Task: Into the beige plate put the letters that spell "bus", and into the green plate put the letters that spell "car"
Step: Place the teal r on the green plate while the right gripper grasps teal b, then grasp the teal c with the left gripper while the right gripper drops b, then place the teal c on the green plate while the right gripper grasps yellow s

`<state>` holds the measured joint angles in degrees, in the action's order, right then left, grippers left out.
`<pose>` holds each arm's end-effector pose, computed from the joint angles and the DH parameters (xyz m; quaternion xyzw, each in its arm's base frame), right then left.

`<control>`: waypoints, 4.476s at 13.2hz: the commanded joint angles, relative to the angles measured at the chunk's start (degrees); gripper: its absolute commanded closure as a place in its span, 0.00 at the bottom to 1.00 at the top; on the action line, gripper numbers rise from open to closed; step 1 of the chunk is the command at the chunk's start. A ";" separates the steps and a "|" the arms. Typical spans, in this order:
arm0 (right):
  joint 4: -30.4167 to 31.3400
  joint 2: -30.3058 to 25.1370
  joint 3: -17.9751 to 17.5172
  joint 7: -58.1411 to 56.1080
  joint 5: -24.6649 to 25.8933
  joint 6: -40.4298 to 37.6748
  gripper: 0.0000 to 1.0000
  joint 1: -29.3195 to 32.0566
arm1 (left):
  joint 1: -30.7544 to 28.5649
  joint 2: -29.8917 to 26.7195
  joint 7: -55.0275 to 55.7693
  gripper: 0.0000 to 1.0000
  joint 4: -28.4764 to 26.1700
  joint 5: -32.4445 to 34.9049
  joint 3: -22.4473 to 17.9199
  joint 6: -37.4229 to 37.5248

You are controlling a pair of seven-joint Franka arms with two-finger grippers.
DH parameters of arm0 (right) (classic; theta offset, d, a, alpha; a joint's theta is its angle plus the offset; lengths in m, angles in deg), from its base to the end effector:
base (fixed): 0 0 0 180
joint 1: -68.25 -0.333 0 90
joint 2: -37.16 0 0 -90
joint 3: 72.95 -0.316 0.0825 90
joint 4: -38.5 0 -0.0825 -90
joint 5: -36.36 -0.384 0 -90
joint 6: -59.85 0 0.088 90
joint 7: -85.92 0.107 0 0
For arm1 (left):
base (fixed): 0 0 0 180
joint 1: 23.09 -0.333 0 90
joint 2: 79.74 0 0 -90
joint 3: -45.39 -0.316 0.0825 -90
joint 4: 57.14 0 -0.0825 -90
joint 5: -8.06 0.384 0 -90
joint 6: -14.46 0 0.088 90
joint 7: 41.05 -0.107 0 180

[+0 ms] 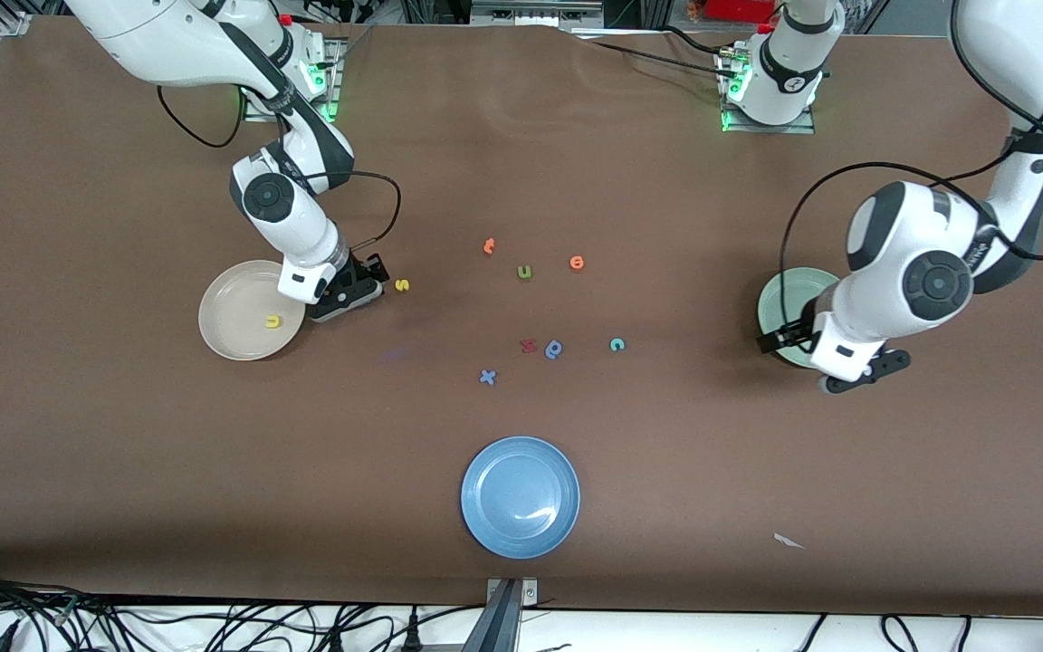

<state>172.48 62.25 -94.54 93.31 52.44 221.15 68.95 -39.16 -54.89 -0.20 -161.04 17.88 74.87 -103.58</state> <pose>0.4768 0.2063 0.1691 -0.9724 -0.2276 -0.0353 0.0374 0.6168 -0.1146 0.3182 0.9761 0.2055 -0.0701 0.0005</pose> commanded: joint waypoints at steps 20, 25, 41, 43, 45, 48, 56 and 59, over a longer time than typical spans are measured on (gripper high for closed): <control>0.23 -11.56 0.85 -8.94 0.88 -11.97 0.67 4.21 | 23.71 19.62 29.91 0.06 7.05 4.95 -4.95 -14.32; 0.40 -12.17 2.51 -18.54 0.71 -14.26 0.62 9.05 | 24.51 20.24 30.44 0.28 7.05 5.04 -5.75 -14.41; -0.39 -8.58 -3.99 2.08 0.35 -12.95 0.36 7.13 | 21.17 16.21 29.39 0.92 9.07 5.30 -5.66 -10.22; -1.35 -7.52 -3.99 6.56 0.44 -12.86 0.35 4.93 | 18.02 12.26 25.19 0.92 8.99 5.21 -5.40 -3.89; -2.67 -6.21 -3.99 10.96 0.35 -11.98 0.35 2.82 | 14.85 9.26 20.09 0.92 8.99 4.78 -5.13 1.04; -6.26 -3.22 -4.16 17.73 0.44 -11.45 0.31 -0.51 | 9.67 6.53 10.35 0.91 8.37 4.69 -5.13 8.50; -10.06 1.27 -4.16 24.34 0.97 -10.22 0.30 -5.09 | -4.22 0.39 -13.14 0.91 0.22 5.30 -5.05 14.16; -9.10 1.45 -4.08 24.34 1.23 -9.96 0.32 -5.45 | -6.42 -2.34 -14.21 0.86 -6.47 5.21 -4.87 6.88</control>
<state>163.36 63.02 -98.73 116.64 52.65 210.42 64.11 -44.01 -52.67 -13.24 -160.89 21.59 69.14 -92.19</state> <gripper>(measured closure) 0.313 0.727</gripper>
